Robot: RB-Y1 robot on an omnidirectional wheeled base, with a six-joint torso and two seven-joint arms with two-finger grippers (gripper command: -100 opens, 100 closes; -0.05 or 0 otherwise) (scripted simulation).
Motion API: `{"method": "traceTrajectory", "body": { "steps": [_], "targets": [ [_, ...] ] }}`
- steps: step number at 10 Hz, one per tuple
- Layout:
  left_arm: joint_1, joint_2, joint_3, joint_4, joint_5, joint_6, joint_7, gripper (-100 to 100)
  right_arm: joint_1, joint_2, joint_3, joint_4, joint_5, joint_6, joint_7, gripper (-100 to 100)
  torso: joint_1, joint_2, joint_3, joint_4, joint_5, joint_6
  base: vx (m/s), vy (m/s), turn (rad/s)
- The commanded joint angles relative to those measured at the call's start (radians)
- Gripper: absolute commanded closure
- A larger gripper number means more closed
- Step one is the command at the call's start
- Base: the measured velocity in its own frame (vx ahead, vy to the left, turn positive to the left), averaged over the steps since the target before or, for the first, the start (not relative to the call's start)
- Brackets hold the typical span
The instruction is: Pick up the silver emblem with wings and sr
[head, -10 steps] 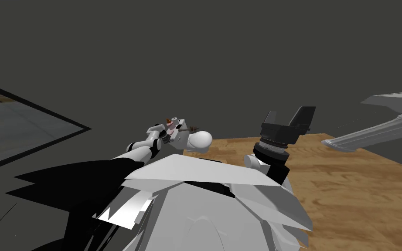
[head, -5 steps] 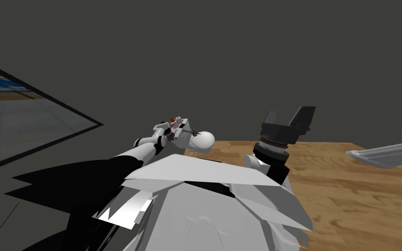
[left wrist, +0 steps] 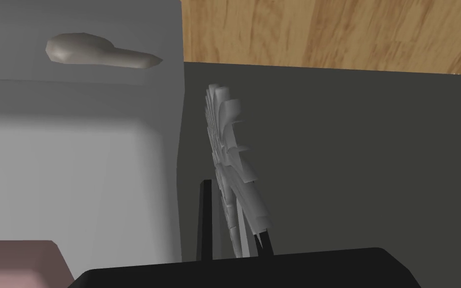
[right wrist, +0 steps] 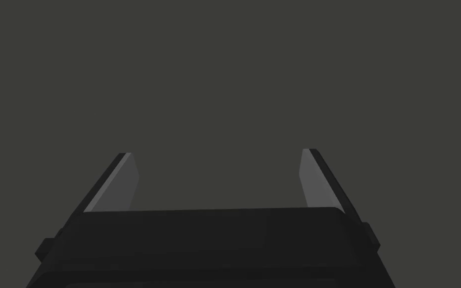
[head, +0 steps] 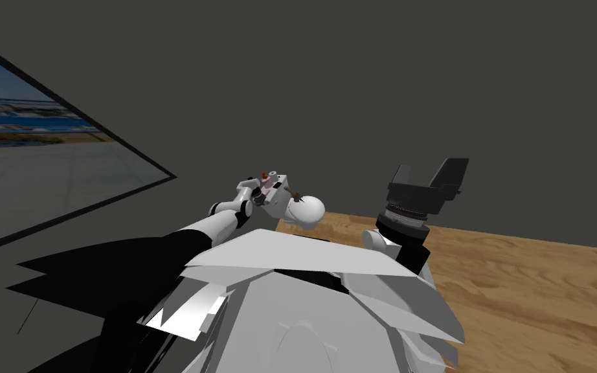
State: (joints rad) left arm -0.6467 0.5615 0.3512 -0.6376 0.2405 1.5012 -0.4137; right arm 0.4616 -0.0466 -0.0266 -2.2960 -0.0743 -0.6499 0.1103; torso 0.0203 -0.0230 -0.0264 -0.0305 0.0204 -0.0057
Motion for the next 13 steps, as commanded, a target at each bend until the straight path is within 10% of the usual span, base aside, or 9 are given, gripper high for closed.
{"method": "traceTrajectory", "body": {
  "steps": [1, 8, 9, 13],
  "targets": [
    [-0.05, -0.009, -0.012, 0.05, -0.01, -0.033, -0.014, 100, 0.0, 0.0, 0.0, 0.0, 0.0, 0.0, 0.0, 0, 0.0, 0.0, 0.0, 0.0, 0.0, 0.0, 0.055, -0.014, 0.335],
    [-0.185, -0.09, -0.061, 0.101, -0.057, -0.033, -0.03, 100, 0.0, 0.0, 0.0, 0.0, 0.0, 0.0, 0.0, 0, 0.0, 0.003, 0.002, 0.001, 0.0, 0.004, 0.034, -0.008, 0.176],
    [-0.219, -0.142, -0.11, 0.12, -0.103, -0.032, -0.046, 100, -0.001, 0.0, 0.0, 0.0, 0.0, 0.0, 0.0, 0, 0.001, 0.004, 0.003, 0.001, 0.0, 0.004, 0.066, -0.001, 0.363],
    [-0.274, -0.17, -0.11, 0.055, -0.103, -0.032, -0.046, 100, -0.001, 0.0, 0.0, 0.0, 0.0, 0.0, 0.0, 0, 0.0, 0.003, 0.001, 0.001, -0.001, 0.004, 0.039, -0.017, 0.203]
  ]
}}
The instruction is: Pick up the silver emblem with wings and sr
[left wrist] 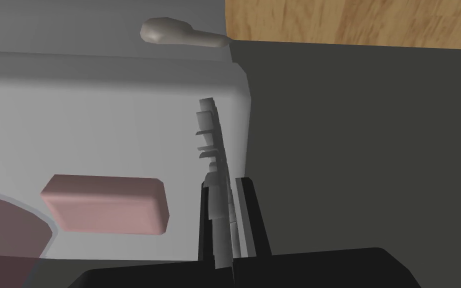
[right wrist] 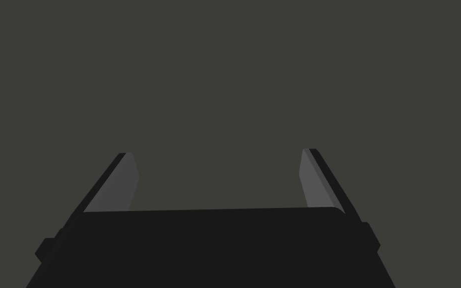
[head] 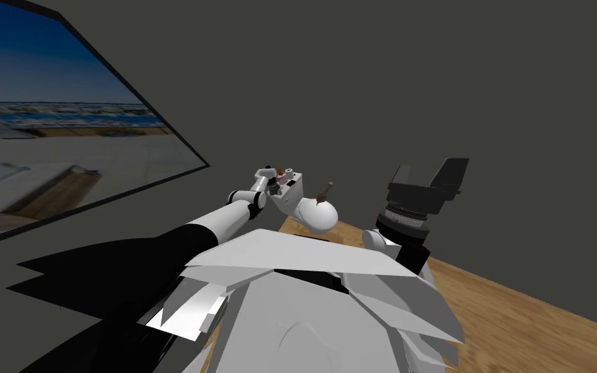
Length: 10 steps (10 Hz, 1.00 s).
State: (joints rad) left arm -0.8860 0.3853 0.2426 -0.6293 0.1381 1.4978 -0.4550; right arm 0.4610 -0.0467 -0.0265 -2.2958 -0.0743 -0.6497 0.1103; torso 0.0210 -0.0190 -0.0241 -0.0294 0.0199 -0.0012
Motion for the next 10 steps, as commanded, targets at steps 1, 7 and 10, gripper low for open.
{"method": "traceTrajectory", "body": {
  "steps": [1, 7, 10],
  "targets": [
    [-0.043, 0.006, -0.001, 0.05, -0.001, -0.029, -0.005, 100, 0.0, 0.0, 0.0, 0.0, 0.0, 0.0, 0.0, 0, 0.0, 0.0, 0.0, 0.0, 0.0, 0.0, -0.007, 0.003, -0.019],
    [-0.079, 0.029, 0.001, 0.075, -0.006, 0.025, -0.013, 100, 0.0, 0.0, 0.0, 0.0, 0.0, 0.0, 0.0, 0, 0.0, 0.003, 0.002, 0.001, 0.0, 0.0, -0.016, -0.014, 0.009],
    [-0.093, 0.037, 0.002, 0.066, -0.008, 0.042, -0.017, 100, 0.0, 0.0, 0.0, 0.0, 0.0, 0.0, 0.0, 0, -0.002, 0.005, 0.003, 0.001, 0.0, 0.0, -0.03, -0.036, 0.006]
  ]
}}
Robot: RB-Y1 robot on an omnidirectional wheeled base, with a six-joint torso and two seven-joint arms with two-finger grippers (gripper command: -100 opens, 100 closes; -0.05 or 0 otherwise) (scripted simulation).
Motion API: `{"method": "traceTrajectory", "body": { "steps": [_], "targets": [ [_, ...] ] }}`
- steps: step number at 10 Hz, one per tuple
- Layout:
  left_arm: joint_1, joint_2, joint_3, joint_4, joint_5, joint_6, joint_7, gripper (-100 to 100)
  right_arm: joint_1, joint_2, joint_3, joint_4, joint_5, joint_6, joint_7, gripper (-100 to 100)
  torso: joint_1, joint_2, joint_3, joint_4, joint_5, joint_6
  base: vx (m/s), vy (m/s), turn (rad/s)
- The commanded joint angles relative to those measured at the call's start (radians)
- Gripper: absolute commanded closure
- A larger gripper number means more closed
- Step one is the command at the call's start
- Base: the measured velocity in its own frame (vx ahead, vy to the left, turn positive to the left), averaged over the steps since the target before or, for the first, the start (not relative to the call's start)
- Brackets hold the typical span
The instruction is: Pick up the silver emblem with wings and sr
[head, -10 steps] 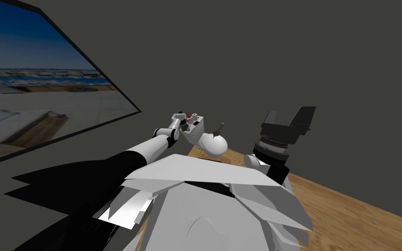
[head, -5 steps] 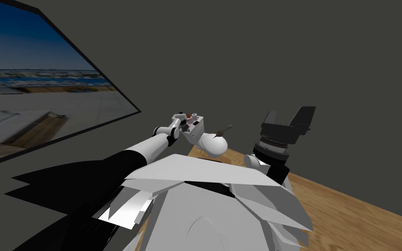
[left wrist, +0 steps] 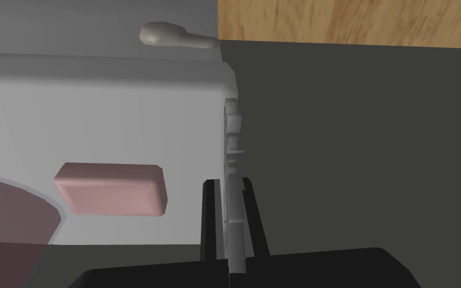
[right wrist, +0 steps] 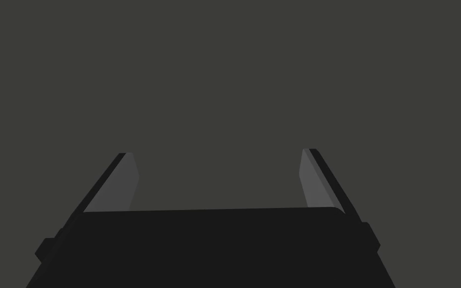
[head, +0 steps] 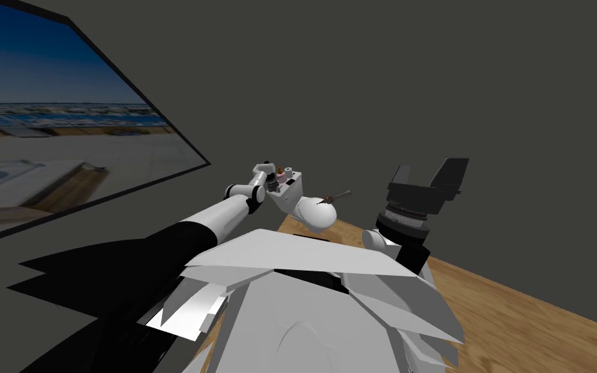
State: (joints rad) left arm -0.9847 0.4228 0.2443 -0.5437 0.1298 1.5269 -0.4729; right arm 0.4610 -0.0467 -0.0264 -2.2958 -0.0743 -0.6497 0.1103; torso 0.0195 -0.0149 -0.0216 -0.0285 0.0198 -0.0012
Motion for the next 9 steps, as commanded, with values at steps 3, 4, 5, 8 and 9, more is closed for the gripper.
{"method": "traceTrajectory", "body": {
  "steps": [3, 4, 5, 8, 9],
  "targets": [
    [-0.021, 0.015, 0.002, -0.037, -0.004, 0.046, -0.005, 100, 0.0, 0.0, 0.0, 0.0, 0.0, 0.0, 0.0, 0, 0.0, 0.001, 0.001, 0.001, 0.0, -0.001, -0.037, -0.029, 0.012],
    [-0.048, 0.031, 0.003, -0.055, -0.008, 0.079, -0.012, 100, 0.0, 0.0, 0.0, 0.0, 0.0, 0.0, 0.0, 0, 0.0, 0.001, 0.001, 0.001, 0.0, -0.001, -0.053, -0.039, 0.022],
    [-0.062, 0.039, 0.004, -0.064, -0.01, 0.096, -0.015, 100, 0.0, 0.0, 0.0, 0.0, 0.0, 0.0, 0.0, 0, -0.001, 0.002, 0.002, 0.001, -0.001, -0.001, -0.068, -0.05, 0.021],
    [-0.061, 0.04, 0.005, -0.083, -0.01, 0.106, -0.017, 100, 0.0, 0.0, 0.0, 0.0, 0.0, 0.0, 0.0, 0, -0.001, 0.002, 0.002, 0.001, -0.001, -0.001, -0.025, -0.034, 0.009],
    [-0.061, 0.041, 0.005, -0.088, -0.01, 0.113, -0.016, 0, 0.0, 0.0, 0.0, 0.0, 0.0, 0.0, 0.0, 0, 0.0, 0.001, 0.001, 0.001, 0.0, -0.001, 0.0, 0.0, 0.0]
  ]
}}
